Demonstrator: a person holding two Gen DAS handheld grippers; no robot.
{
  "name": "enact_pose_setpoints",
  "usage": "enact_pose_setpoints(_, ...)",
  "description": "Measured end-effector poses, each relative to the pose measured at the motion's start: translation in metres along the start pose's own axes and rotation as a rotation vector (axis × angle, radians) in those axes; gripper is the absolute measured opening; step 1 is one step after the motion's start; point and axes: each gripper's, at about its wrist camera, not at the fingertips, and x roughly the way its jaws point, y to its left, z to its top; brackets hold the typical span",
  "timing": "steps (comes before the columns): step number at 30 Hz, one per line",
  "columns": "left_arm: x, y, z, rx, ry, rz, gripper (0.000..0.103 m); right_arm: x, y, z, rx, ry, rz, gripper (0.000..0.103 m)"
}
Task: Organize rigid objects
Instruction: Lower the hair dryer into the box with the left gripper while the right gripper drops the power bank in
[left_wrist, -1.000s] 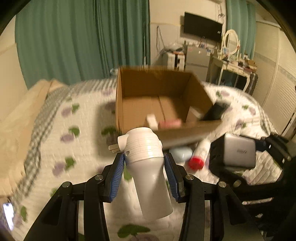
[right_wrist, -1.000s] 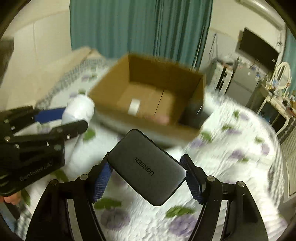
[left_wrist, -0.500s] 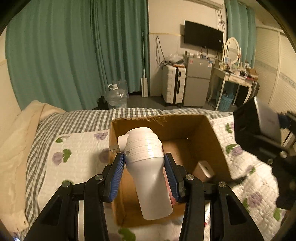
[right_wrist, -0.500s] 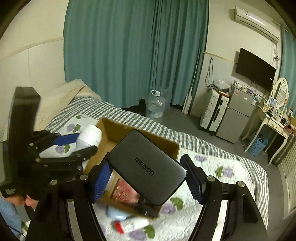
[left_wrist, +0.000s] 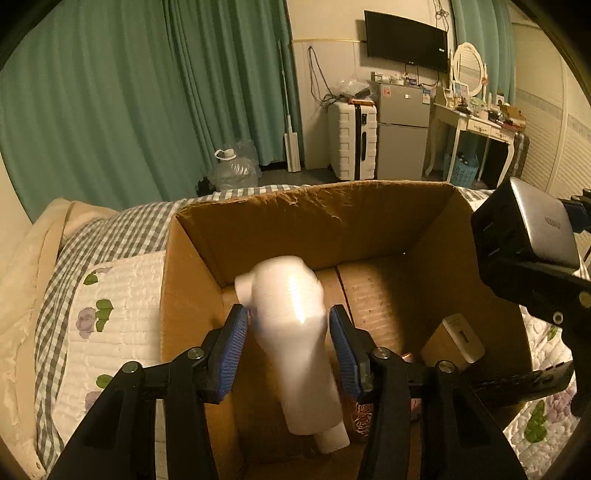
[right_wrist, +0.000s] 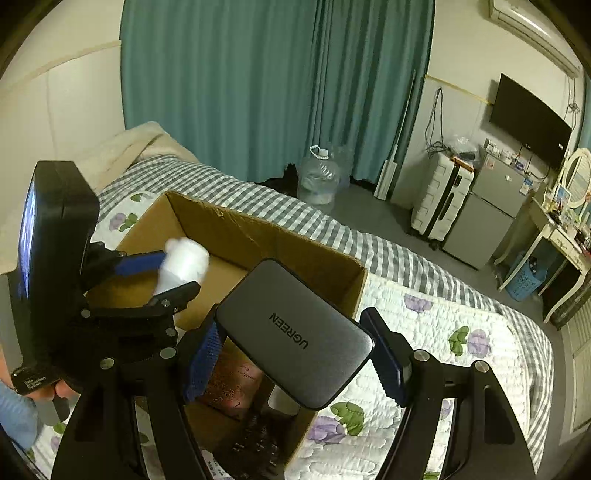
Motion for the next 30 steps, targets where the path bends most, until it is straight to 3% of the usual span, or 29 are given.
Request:
enact_pose_setpoints(2,-0.004,0.003,0.000,-0.016,-0.018,-0.004,0.060,-0.001,-0.002,0.001,0.005,-0.005,-0.005,0.073)
enact_pose_setpoints(8,-0.020,0.012,0.008,-0.052,-0.052,-0.002,0.062,0.001,-0.004,0.006,0.027,-0.016,0.004,0.072)
enact_pose_setpoints(21,-0.032,0.028,0.014,-0.080,-0.126,0.034,0.064,0.050,-0.001,0.029,0.002,0.004,0.042,0.072)
enact_pose_setpoints(30,-0.064,0.030,0.016,-0.090,-0.164,0.042,0.064,-0.008,-0.002,0.040,0.024,-0.078,-0.036,0.088)
